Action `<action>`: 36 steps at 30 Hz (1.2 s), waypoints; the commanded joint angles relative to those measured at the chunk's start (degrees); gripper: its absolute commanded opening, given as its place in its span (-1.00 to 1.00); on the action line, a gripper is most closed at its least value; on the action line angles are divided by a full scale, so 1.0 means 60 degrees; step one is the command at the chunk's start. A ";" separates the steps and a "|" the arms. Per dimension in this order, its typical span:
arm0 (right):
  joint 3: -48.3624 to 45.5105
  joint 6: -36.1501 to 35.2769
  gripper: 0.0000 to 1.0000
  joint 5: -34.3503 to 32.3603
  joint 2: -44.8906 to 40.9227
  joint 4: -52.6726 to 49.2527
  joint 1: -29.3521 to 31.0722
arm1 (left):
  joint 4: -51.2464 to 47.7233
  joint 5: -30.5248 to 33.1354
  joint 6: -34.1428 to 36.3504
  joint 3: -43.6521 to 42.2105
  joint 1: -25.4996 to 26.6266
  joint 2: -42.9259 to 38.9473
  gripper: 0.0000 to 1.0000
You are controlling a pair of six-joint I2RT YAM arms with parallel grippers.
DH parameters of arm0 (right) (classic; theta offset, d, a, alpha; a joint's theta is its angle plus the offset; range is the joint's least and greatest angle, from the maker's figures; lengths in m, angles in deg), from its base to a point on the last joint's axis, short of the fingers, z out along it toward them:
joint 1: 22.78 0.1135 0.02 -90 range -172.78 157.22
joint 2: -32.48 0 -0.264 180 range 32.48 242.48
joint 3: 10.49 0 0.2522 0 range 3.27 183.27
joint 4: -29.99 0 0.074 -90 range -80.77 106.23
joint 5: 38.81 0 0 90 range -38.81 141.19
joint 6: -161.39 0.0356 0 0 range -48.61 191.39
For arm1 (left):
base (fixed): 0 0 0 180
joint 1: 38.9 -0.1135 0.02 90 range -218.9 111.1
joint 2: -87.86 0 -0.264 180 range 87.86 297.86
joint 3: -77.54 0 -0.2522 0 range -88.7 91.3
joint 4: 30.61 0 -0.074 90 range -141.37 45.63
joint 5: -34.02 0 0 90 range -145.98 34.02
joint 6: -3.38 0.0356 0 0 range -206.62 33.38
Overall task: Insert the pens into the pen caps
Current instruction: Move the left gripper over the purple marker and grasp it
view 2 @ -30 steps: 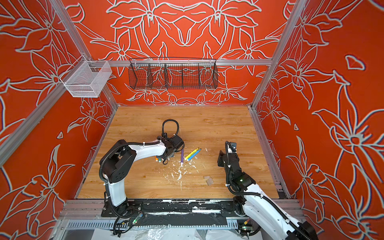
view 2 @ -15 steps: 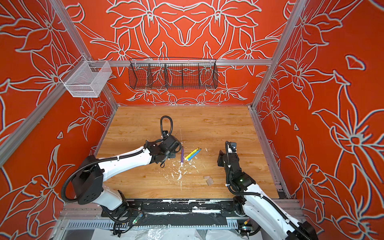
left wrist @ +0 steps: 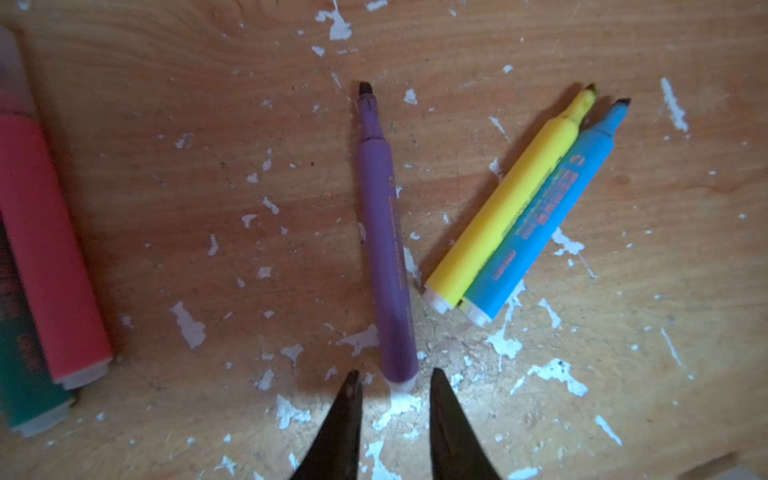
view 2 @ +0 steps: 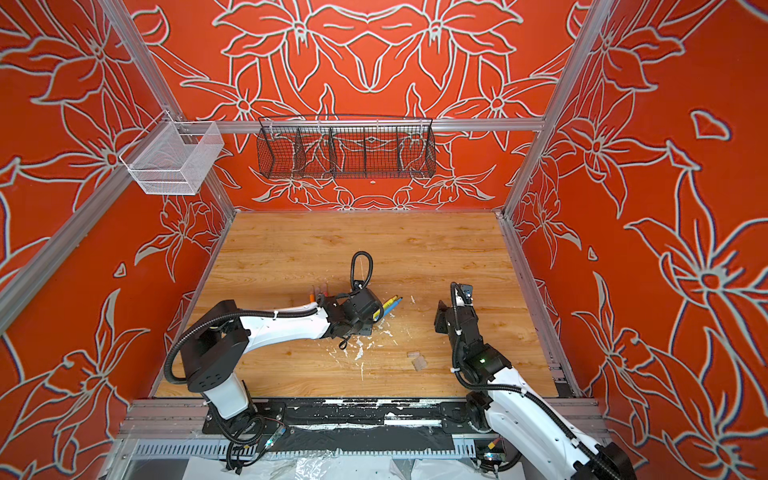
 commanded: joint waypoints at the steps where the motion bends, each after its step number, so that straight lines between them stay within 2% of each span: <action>1: 0.0195 -0.0014 0.18 0.0062 -0.0073 0.0111 -0.0026 | 0.0032 0.0133 -0.0101 0.0269 -0.0007 0.0282 -0.46; 18: 0.0180 -0.0014 0.18 0.0084 -0.0096 0.0112 -0.0023 | -0.0785 0.0658 -0.0395 0.0922 -0.0299 0.1542 -0.47; 24: 0.0180 -0.0014 0.18 0.0076 -0.0111 0.0099 -0.0027 | -0.0859 0.0747 -0.0438 0.0844 -0.0344 0.1579 -0.76; 28: 0.0151 0.0015 0.19 0.0033 -0.0211 0.0075 -0.0013 | -0.0665 0.0660 -0.0402 0.0587 -0.0358 0.1335 -0.85; 32: 0.0262 0.0310 0.23 0.0056 -0.0323 -0.0180 -0.0015 | 0.0143 0.0198 -0.0234 -0.0200 -0.0373 0.0412 -0.93; 36: 0.0799 0.0857 0.22 0.1183 -0.0098 -0.0778 -0.0008 | 0.0682 -0.0087 -0.0108 -0.0963 -0.0388 -0.0623 -1.00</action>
